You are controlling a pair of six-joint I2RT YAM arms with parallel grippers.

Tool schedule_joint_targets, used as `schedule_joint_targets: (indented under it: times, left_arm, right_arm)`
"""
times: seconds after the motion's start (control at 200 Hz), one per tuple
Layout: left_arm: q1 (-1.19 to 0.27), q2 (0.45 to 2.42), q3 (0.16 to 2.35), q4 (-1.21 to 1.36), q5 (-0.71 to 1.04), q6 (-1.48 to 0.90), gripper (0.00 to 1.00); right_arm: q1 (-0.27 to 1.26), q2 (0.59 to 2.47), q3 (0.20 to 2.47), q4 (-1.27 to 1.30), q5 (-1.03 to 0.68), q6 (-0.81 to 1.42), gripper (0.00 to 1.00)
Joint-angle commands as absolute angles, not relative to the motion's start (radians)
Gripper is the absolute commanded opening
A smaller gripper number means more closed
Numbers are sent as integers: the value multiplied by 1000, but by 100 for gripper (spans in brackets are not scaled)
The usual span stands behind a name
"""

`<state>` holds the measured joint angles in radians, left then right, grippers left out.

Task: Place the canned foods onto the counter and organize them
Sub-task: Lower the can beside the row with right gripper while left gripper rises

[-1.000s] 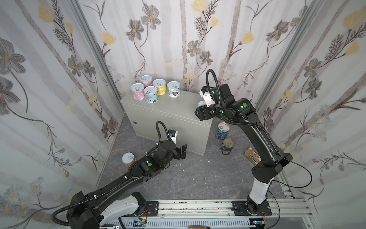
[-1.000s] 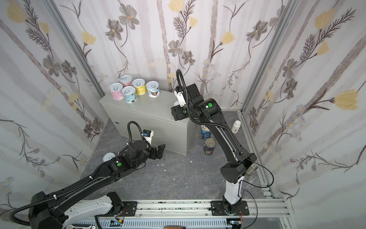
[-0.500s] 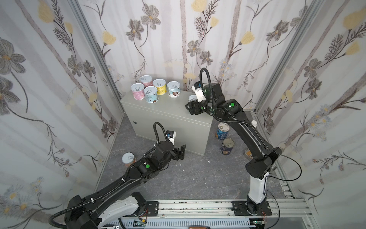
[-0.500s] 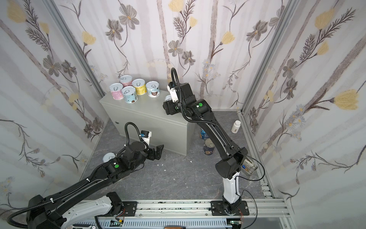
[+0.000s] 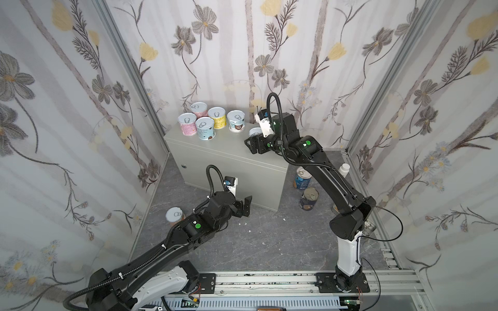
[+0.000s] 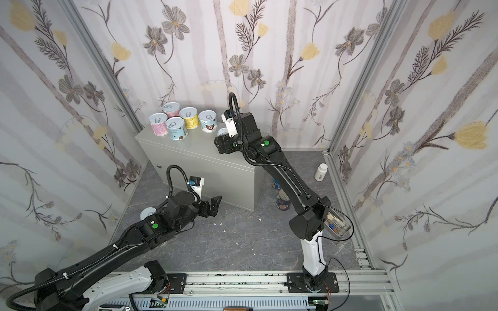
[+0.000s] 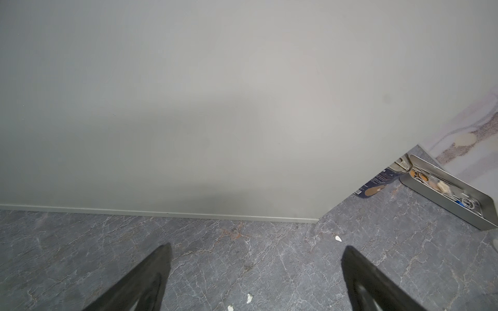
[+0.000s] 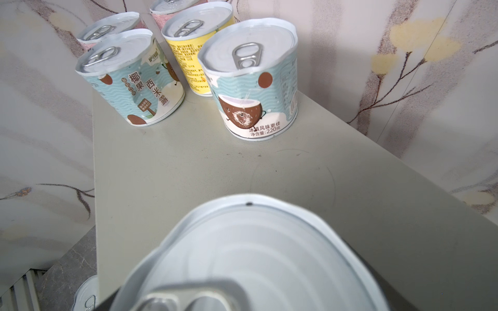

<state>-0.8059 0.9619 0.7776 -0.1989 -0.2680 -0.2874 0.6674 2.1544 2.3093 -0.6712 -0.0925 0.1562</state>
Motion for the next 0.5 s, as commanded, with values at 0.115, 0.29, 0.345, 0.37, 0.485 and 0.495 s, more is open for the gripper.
schedule_joint_targets:
  times: [0.115,0.29,0.345,0.37,0.485,0.495]
  left_arm:
    - [-804,950,808,-209,-275,-287,100]
    - [-802,932,839,-233,-297,-267,100]
    - [-801,927,853,-243,-305,-261,100]
    - [-801,924,858,-248,-308,-258,100]
    - [-795,917,876,-264,-321,-248,100]
    - [-793,917,877,-265,-322,-247,100]
  right_arm:
    - [671,2172,2307,-728,-119,158,90]
    - [683,2162,2306,-697,-169,153,92]
    - [690,2161,2307,-687,-173,155,92]
    - [692,2163,2307,-683,-172,157,92]
    - [699,2183,2307,-657,-163,180,92]
    - [699,2186,2307,-654,-163,182,92]
